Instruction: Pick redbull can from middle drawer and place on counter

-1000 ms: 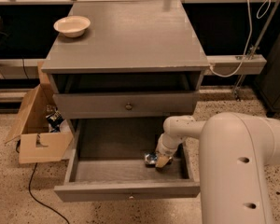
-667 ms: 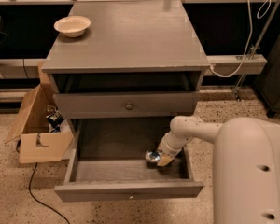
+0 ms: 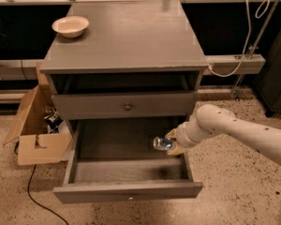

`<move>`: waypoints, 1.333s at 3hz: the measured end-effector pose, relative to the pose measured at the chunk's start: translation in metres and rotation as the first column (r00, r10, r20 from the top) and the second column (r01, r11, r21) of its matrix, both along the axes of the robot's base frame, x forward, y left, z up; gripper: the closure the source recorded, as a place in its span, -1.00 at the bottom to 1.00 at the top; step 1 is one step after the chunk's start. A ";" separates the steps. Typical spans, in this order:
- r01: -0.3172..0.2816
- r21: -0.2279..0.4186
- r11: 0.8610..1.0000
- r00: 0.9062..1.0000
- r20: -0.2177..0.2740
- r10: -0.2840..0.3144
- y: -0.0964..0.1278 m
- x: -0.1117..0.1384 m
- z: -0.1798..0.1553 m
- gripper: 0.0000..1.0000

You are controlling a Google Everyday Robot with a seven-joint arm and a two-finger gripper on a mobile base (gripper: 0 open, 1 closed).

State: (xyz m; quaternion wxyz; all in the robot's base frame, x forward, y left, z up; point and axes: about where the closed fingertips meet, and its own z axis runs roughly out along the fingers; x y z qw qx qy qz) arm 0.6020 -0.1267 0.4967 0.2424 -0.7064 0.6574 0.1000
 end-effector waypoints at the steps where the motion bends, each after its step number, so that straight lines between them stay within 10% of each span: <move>1: -0.008 0.006 1.000 0.999 0.034 0.008 -0.009 -0.002 0.018 1.00; 3: -0.038 -0.015 0.999 0.996 0.083 0.039 0.004 0.000 0.050 1.00; 4: -0.106 -0.100 0.989 0.974 0.189 0.124 0.039 -0.002 0.118 1.00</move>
Offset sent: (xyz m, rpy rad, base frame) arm -0.0019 -0.0130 0.0234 0.0070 -0.0442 0.0071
